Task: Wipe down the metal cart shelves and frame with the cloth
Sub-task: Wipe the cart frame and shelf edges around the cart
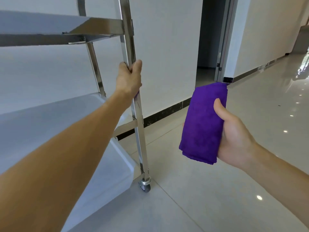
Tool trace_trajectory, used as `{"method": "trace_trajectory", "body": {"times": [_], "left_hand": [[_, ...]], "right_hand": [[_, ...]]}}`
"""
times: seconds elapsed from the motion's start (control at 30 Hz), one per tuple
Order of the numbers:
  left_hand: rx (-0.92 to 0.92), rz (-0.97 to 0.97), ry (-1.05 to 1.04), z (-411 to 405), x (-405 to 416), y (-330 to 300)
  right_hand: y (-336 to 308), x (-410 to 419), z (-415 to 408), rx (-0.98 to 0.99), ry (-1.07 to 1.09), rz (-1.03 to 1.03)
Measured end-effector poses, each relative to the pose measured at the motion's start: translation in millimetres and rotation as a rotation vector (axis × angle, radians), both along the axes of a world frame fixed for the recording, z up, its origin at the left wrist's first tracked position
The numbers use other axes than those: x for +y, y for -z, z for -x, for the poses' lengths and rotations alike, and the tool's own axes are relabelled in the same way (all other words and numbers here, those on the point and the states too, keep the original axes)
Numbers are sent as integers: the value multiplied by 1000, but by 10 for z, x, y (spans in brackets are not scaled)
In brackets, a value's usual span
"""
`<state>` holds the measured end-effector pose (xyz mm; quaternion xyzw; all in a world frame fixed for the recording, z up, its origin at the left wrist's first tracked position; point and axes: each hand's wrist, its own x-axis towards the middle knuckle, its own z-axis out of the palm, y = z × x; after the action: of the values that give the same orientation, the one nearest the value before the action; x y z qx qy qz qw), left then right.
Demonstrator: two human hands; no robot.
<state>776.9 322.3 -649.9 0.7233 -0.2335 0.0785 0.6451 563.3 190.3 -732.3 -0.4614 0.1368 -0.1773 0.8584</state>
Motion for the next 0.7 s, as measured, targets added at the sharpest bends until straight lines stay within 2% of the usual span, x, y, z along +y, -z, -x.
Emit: {"method": "trace_trajectory", "body": {"times": [0.13,0.37,0.53,0.7], "left_hand": [[1,-83,-17,162,148,-26],[33,-194,-15,944,565,-93],[39,-262,-117,1614,937,-127],[-33,-343,-242,2235,1360,-227]], "right_hand": [[-175,-119,-72,-22,-75,-23],[-699,-52,-125,-132,-249,-97],[-1118,155,-160,-213,-375,-106],[-1555,565,-118,-308,-438,-48]]}}
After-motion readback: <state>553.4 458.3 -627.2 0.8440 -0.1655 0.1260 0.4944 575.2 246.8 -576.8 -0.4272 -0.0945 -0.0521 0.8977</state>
